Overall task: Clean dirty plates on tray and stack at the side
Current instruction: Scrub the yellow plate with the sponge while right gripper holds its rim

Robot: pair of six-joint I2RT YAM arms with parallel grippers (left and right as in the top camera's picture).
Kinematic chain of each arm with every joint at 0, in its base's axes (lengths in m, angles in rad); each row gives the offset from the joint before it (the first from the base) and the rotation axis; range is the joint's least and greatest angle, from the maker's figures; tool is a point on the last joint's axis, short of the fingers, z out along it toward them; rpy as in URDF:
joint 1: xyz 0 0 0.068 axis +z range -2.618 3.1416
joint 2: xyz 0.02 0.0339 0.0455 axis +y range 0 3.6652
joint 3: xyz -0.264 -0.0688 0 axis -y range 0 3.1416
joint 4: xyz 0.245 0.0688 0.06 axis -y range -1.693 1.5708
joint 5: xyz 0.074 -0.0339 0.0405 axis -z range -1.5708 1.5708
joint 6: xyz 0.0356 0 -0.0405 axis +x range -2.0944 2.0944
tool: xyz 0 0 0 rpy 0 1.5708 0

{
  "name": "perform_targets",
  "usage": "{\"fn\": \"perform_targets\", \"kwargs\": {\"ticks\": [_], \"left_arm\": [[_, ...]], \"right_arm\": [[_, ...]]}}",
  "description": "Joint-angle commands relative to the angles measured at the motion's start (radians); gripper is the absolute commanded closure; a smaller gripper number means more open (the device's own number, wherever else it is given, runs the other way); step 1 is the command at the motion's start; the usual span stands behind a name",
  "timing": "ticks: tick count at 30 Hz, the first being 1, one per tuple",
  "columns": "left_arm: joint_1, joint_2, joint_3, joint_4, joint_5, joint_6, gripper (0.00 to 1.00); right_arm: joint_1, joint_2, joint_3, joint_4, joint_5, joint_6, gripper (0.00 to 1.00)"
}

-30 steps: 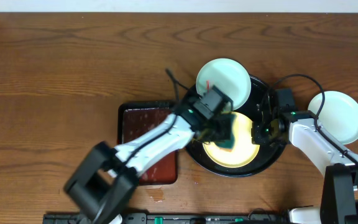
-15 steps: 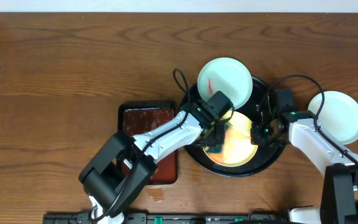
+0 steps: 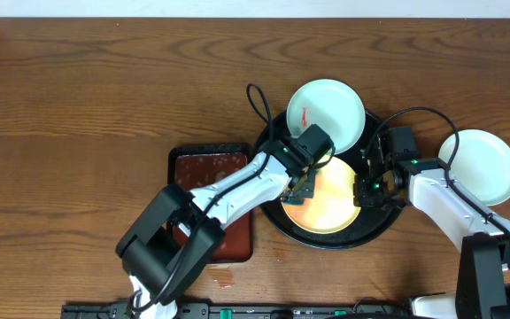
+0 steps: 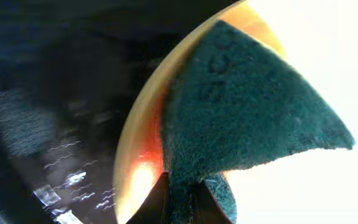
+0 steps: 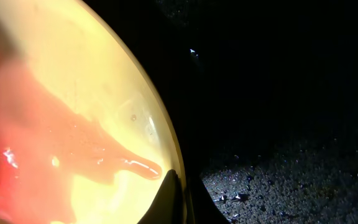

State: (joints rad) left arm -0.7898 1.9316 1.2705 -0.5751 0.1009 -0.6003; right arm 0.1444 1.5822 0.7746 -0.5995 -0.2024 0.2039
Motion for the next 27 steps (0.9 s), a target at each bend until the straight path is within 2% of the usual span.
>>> {"fn": "perform_targets", "kwargs": {"ticks": [1, 4, 9, 13, 16, 21, 27], "left_arm": [[0.013, 0.077, -0.006, 0.071, 0.264, 0.012, 0.93], [-0.001, 0.091, -0.006, 0.124, 0.435, 0.013, 0.93], [-0.022, 0.09, -0.006, 0.182, 0.565, 0.012, 0.93], [-0.035, 0.09, -0.006, 0.213, 0.645, 0.013, 0.92], [-0.036, 0.09, -0.006, 0.216, 0.646, 0.023, 0.93], [-0.028, 0.09, -0.006, 0.126, 0.454, 0.023, 0.93], [0.007, 0.09, -0.006, -0.057, 0.072, 0.012, 0.92]], "right_arm": [[-0.006, 0.022, -0.015, 0.005, 0.089, 0.005, 0.99], [-0.006, 0.022, -0.015, 0.004, 0.089, 0.005, 0.99], [-0.006, 0.022, -0.015, 0.005, 0.089, 0.005, 0.99], [-0.006, 0.022, -0.015, 0.005, 0.089, 0.005, 0.99], [-0.006, 0.022, -0.015, 0.004, 0.089, 0.005, 0.99], [-0.006, 0.022, -0.015, 0.002, 0.089, 0.005, 0.99], [-0.006, 0.022, -0.015, -0.006, 0.089, 0.005, 0.99]]}}
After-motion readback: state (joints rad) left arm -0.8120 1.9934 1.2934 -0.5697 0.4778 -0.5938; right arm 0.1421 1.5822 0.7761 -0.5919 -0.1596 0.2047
